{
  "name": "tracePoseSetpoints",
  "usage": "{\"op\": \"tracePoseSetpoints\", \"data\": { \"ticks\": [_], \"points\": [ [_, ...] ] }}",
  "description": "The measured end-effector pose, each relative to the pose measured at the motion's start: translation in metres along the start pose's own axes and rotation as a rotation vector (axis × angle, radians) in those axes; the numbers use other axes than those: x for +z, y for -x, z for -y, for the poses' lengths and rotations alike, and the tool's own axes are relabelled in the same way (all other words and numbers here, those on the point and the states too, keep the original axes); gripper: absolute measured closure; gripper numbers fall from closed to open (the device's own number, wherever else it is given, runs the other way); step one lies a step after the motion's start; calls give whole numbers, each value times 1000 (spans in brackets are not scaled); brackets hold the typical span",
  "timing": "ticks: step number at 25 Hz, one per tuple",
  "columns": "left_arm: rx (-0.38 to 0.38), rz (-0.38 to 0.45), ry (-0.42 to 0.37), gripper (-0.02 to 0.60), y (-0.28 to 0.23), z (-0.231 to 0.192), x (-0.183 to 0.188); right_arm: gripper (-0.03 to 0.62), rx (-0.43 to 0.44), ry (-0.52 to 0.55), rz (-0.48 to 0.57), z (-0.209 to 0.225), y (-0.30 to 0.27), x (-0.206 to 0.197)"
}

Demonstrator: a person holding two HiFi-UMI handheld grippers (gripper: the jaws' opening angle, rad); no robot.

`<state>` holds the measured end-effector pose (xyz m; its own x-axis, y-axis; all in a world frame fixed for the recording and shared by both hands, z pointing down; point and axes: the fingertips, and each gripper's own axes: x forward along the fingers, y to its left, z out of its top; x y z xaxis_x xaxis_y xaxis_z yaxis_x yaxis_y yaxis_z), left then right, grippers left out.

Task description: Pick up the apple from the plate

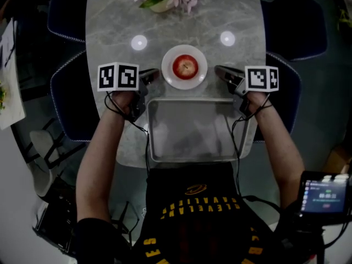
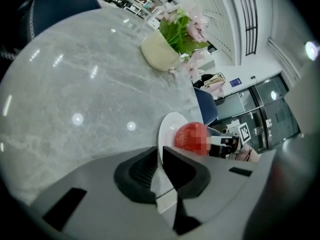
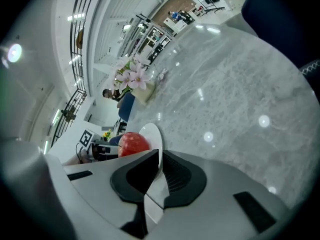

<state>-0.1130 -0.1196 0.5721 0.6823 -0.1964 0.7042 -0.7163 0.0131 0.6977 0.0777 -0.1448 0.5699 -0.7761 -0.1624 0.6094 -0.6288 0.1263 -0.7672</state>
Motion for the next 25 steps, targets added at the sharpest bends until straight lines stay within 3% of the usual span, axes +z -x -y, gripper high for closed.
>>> {"op": "tracePoseSetpoints", "data": {
  "ticks": [12, 20, 25],
  "points": [
    [-4, 277, -165, 549, 71, 80, -38, 566, 119, 139, 195, -94, 63, -24],
    [23, 408, -296, 549, 88, 129, -70, 566, 63, 309, 344, -112, 96, -48],
    [49, 511, -318, 549, 105, 153, -99, 566, 38, 426, 423, -140, 126, -71]
  ]
}}
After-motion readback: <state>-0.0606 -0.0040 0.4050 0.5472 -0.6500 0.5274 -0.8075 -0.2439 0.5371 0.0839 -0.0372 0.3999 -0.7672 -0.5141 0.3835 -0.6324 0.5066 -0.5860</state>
